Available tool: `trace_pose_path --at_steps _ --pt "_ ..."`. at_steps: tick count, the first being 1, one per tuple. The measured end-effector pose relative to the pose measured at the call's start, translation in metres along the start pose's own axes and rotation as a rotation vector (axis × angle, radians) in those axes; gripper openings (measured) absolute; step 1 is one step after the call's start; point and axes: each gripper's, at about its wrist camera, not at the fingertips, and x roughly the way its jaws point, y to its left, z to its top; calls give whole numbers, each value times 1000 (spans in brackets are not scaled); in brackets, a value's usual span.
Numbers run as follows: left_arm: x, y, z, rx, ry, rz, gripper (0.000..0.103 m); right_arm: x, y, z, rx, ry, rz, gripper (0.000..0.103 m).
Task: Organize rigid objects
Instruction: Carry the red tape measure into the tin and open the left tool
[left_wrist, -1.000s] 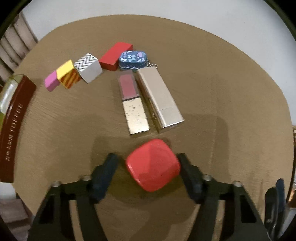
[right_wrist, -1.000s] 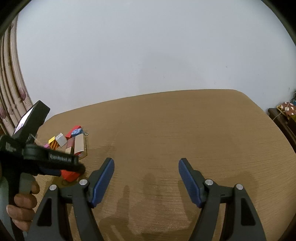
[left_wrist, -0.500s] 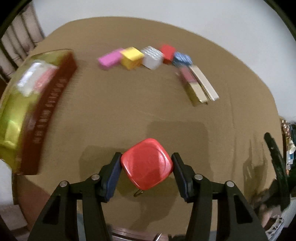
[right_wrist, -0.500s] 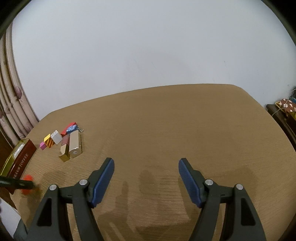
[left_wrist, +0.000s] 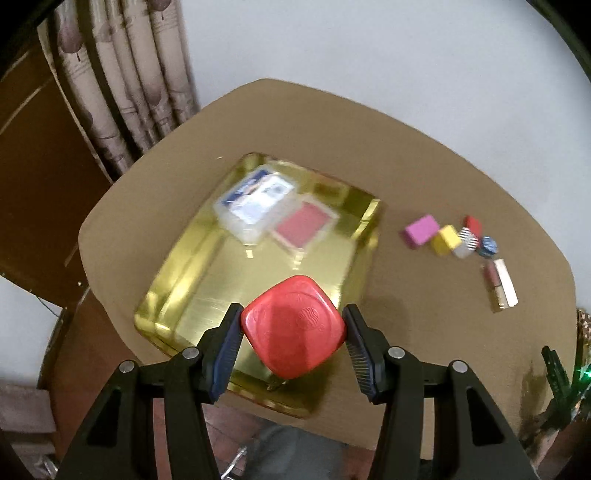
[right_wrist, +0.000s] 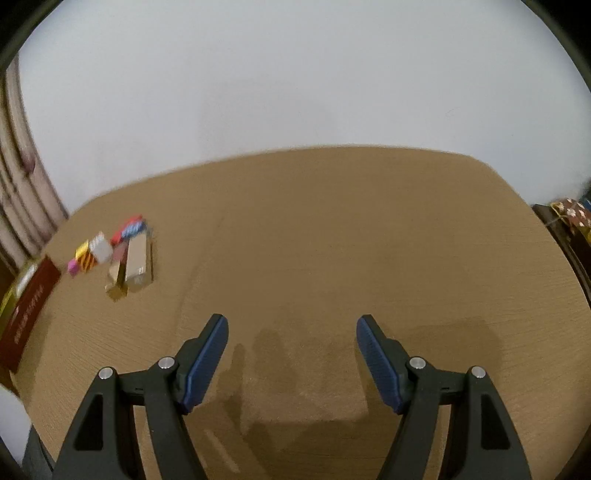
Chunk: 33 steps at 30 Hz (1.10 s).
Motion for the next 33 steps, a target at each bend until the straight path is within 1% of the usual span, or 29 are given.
trace_pose_path --at_steps 2,4,7,11,13,16,21,23,24,26,29,31,33 --pt "11 6 1 4 10 9 50 4 11 -2 -53 32 -16 74" --pt "16 16 -2 4 28 -4 50 4 22 -5 -92 44 -39 74" --pt "32 23 5 14 30 -14 50 2 42 -9 -121 59 -20 74" --pt "52 27 16 48 40 8 50 0 71 -10 -158 62 -1 74" --pt "61 31 22 33 56 15 50 0 83 -7 -169 62 8 74" --pt "72 36 31 27 68 38 50 -4 89 3 -166 57 20 74" --pt "87 42 41 28 90 73 50 -5 86 17 -115 58 66 74" --pt "93 42 43 43 92 91 51 -4 84 21 -102 62 73 74" --pt "94 41 43 49 86 102 51 -3 83 22 -98 66 75 74" --pt "93 41 44 55 45 141 51 -1 83 23 -93 74 83 74" --pt "94 41 45 61 41 125 58 8 88 26 -104 96 99 74" --pt "92 42 43 56 38 123 59 16 98 30 -130 110 110 74" --pt "84 43 39 50 26 120 60 19 111 37 -187 112 108 74"
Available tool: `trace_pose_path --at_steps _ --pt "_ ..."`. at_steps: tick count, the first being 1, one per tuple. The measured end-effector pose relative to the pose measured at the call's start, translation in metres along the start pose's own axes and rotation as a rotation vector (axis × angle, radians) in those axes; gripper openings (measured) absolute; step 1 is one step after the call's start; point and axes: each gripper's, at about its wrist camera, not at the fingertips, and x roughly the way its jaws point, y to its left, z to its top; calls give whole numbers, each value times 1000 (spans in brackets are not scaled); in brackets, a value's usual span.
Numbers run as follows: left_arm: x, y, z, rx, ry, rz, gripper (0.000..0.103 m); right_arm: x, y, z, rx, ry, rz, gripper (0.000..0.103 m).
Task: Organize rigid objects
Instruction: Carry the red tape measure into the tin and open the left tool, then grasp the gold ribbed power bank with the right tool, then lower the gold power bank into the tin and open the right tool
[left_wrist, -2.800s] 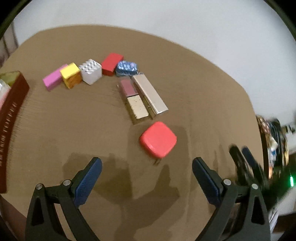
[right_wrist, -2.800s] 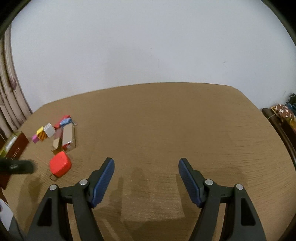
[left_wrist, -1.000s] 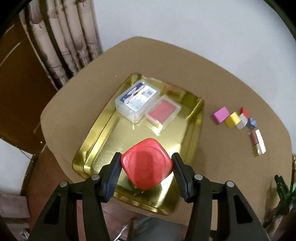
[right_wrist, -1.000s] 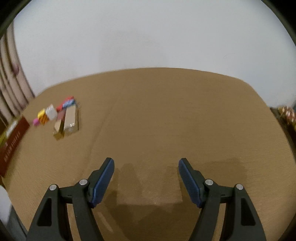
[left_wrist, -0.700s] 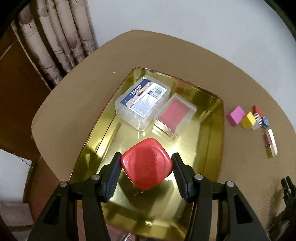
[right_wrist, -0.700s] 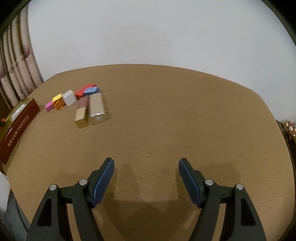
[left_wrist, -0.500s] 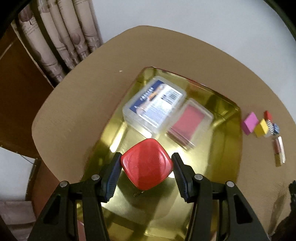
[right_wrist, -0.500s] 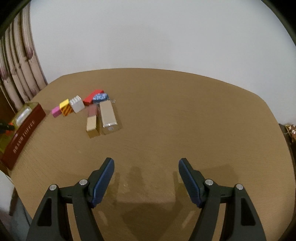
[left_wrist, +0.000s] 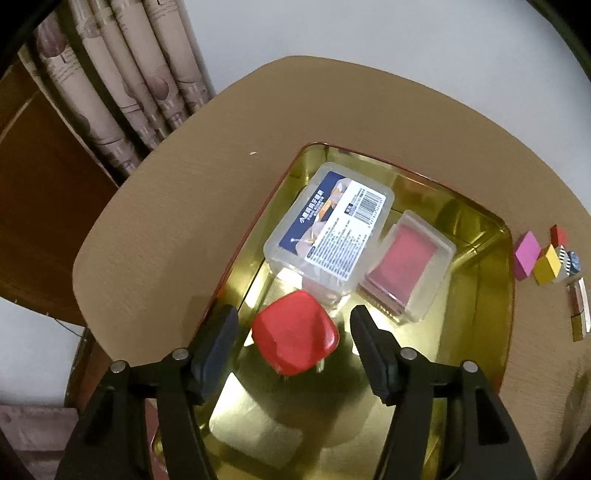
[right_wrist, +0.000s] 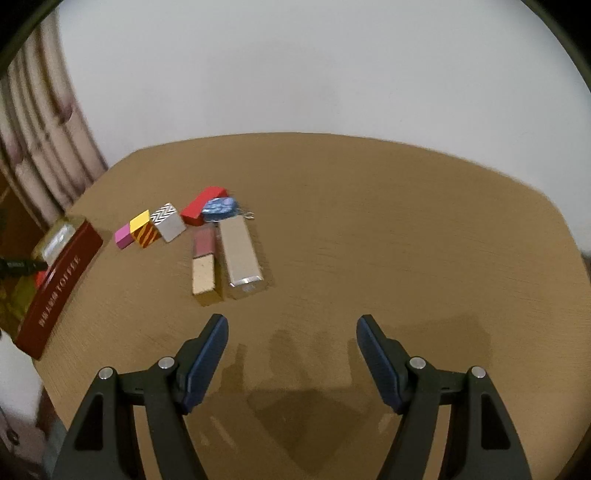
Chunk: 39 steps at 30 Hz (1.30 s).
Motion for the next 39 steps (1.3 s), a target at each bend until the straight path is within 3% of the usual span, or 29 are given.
trace_pose_path --at_steps 3,5,7,10,13,18,20,23,28,30,37,39 --pt "-21 2 -11 -28 -44 -27 62 6 15 20 -64 13 26 74" --pt "-35 2 -21 -54 -66 -64 73 12 23 35 -81 27 51 74" --pt "-49 -2 -35 -64 -81 -117 75 20 33 49 -112 45 43 74" --pt "-66 -14 -56 -20 -104 -163 75 37 42 66 -165 89 -1 73" --pt "-76 -29 -74 49 -112 -190 75 55 47 72 -207 152 -42 58" --pt "-83 -49 -89 116 -128 -221 75 71 51 69 -254 214 -83 57" --pt "-84 -56 -93 137 -130 -222 75 76 55 70 -260 241 -56 57" --pt "-81 -64 -97 150 -113 -237 75 91 61 73 -285 269 -85 57" --pt "-80 -64 -101 127 -97 -251 75 103 56 77 -247 315 -26 53" --pt "-84 -64 -103 129 -120 -238 75 104 55 80 -260 309 -27 29" --pt "-108 -65 -124 168 -249 -186 76 92 51 79 -243 270 -63 29" --pt "-112 -63 -133 182 -274 -162 87 75 60 83 -208 232 -36 29"
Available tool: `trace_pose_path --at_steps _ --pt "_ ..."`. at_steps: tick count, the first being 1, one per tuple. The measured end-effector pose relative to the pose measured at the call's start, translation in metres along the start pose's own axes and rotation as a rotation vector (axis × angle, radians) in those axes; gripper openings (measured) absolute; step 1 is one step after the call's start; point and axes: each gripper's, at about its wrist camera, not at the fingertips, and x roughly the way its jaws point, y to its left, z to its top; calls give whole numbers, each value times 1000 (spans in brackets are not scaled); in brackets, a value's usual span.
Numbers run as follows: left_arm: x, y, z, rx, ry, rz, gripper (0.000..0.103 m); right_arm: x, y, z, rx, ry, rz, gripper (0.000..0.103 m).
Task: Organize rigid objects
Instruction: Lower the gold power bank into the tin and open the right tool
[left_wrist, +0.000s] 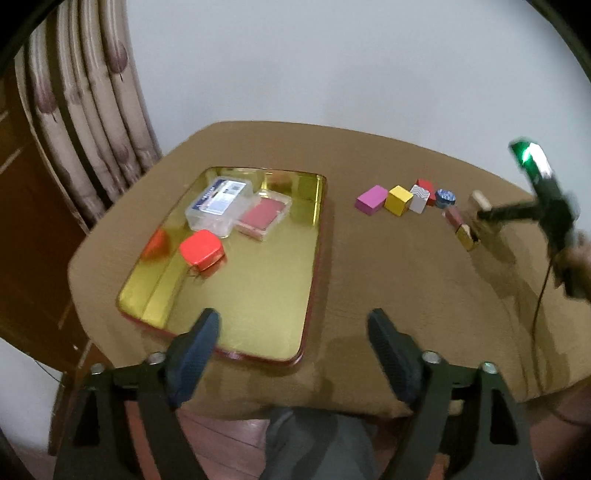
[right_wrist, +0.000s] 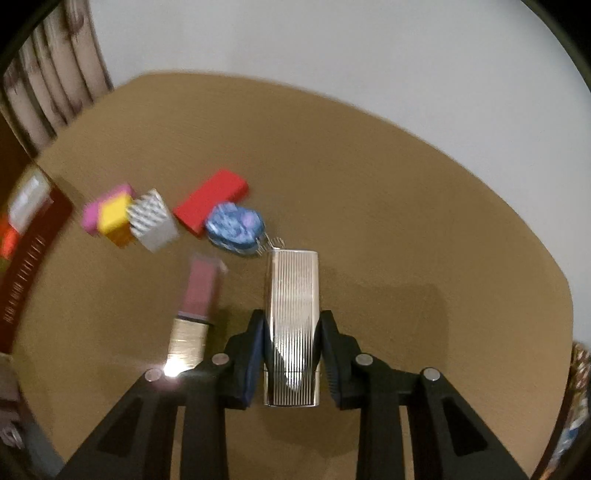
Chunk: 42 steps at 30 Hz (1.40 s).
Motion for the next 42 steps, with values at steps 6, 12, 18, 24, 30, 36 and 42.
trace_pose_path --at_steps 6,12,18,24,30,36,42 --pt "-12 8 -24 -8 -22 45 87 -66 69 25 -36 -97 175 29" --pt "-12 35 -42 -94 31 44 87 -90 168 64 -45 -74 426 29" --pt "-20 67 -59 -148 43 52 87 -66 241 62 51 40 520 29" --pt "-30 84 -66 -179 -1 38 87 -20 267 62 165 99 428 29" --pt "-22 89 -68 -183 35 -7 87 -1 247 61 293 125 341 29" --pt "-25 93 -68 -182 17 -6 87 9 246 61 356 133 234 30" --pt "-22 93 -69 -191 35 -7 87 1 239 64 374 118 264 30"
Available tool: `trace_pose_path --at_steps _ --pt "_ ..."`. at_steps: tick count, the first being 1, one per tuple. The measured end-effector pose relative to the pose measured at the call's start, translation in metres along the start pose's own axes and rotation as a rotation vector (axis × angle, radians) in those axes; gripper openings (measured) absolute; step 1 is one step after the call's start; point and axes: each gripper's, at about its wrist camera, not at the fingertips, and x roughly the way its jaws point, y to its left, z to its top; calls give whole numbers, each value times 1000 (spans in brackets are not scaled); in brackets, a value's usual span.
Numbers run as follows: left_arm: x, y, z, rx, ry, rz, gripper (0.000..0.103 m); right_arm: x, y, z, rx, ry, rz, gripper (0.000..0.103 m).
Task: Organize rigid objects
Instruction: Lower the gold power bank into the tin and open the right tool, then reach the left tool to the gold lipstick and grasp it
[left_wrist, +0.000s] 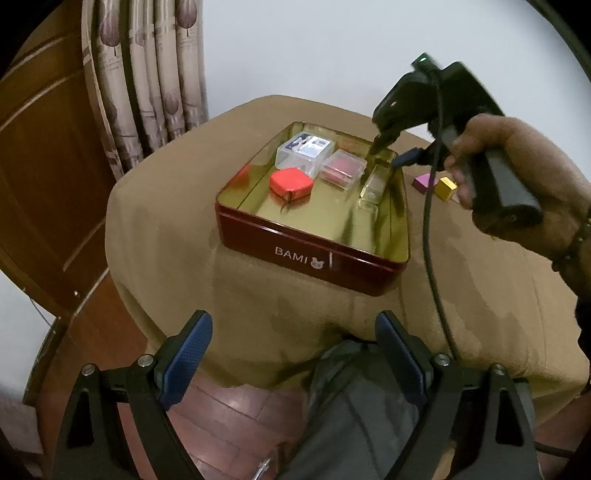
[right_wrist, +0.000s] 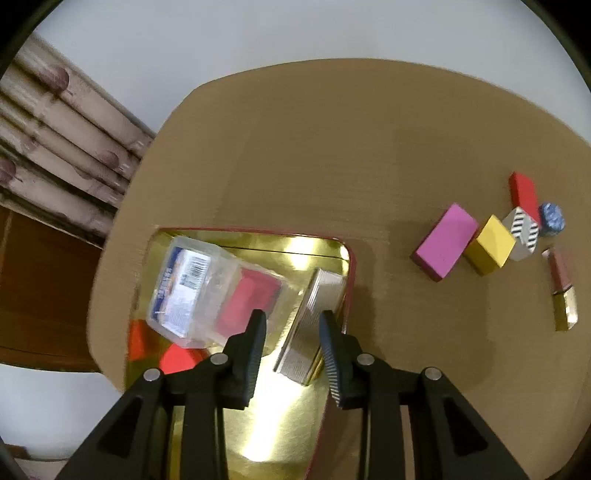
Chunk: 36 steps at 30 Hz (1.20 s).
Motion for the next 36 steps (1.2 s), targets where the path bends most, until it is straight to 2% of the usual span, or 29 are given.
trace_pose_path --at_steps 3,7,9,11,13,14,17,19,23,25,27,28,29,30,32,36 --pt "0 -1 0 1 -6 11 87 -25 -9 -6 -31 -62 39 30" --pt "0 -5 -1 10 -19 27 87 -76 -54 -30 -56 -234 76 31" --pt "0 -10 -3 22 -19 31 87 -100 -87 -46 -74 -347 -20 39" --pt "-1 -16 -5 44 -23 39 87 -117 -127 -63 -96 -446 -159 39" --pt "-3 -23 -6 68 -28 47 87 -122 -167 -73 -96 -478 -292 39" --pt "-4 -27 -8 82 -32 48 87 -125 -192 -78 -90 -480 -356 39" --pt "-6 -40 -9 126 -39 54 87 -124 -250 -87 -65 -466 -475 39" --pt "-5 -49 -9 158 -34 50 87 -127 -289 -92 -30 -454 -516 39" --pt "-2 -77 -1 209 -21 21 87 -123 -337 -95 10 -428 -566 39" --pt "1 -95 8 229 -8 -26 87 -120 -354 -97 35 -417 -558 39" --pt "6 -114 20 235 1 -66 87 -125 -369 -100 69 -438 -490 40" --pt "9 -126 27 241 0 -85 87 -130 -374 -101 82 -453 -472 43" --pt "14 -138 34 247 7 -107 87 -133 -378 -102 89 -465 -455 51" --pt "19 -152 43 248 13 -123 87 -134 -382 -102 93 -464 -434 53" --pt "31 -178 57 251 17 -159 87 -136 -385 -102 94 -461 -419 53" --pt "69 -237 86 260 85 -210 87 -144 -394 -103 87 -472 -372 53"
